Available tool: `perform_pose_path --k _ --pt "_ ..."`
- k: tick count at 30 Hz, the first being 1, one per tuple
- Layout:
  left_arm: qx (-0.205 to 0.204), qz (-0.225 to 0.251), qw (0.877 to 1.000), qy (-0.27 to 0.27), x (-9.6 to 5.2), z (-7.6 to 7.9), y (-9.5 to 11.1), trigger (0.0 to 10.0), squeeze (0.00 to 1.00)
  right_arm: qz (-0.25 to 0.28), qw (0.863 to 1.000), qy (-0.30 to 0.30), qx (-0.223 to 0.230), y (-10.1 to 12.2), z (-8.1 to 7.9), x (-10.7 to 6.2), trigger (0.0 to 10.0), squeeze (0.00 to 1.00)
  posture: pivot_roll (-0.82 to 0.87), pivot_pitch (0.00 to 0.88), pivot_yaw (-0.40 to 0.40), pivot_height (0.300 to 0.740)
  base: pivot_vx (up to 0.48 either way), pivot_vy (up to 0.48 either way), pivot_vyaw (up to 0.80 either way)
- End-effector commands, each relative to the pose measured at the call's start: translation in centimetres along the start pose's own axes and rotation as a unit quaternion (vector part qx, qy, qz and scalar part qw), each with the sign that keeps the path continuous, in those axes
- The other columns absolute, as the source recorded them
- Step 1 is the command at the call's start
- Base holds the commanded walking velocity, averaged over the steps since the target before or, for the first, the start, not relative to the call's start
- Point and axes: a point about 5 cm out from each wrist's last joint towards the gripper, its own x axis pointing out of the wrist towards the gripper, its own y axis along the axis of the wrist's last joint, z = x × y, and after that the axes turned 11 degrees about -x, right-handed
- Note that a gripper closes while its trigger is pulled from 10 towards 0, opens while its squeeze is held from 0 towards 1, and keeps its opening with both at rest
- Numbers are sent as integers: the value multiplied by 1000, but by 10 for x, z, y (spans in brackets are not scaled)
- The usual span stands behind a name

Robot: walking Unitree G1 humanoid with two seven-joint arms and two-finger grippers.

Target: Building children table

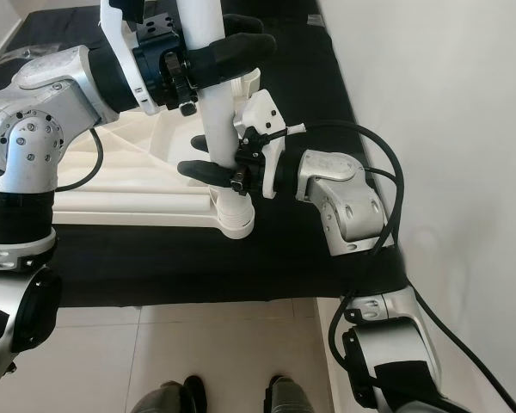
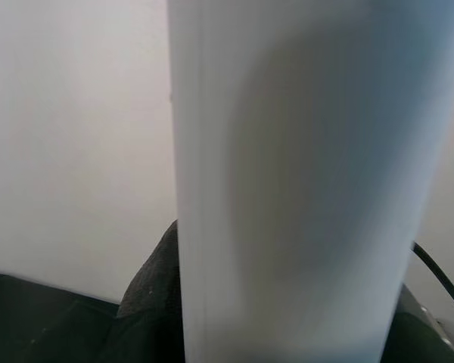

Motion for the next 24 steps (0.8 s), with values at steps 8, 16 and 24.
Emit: perform_pose_path --k 8,16,24 --pt "-9 21 1000 -11 9 4 -2 10000 1000 -24 999 24 0 -12 -15 20 0 0 -80 220 44 740 0 0 0" --pt "2 26 999 22 1 -4 6 10000 0 -74 996 -40 7 -24 -16 13 0 0 -81 224 35 740 0 0 0" --pt "5 56 995 88 -24 -17 28 10000 0 -237 869 -434 28 -57 -33 -24 0 0 -83 243 23 740 0 0 0"
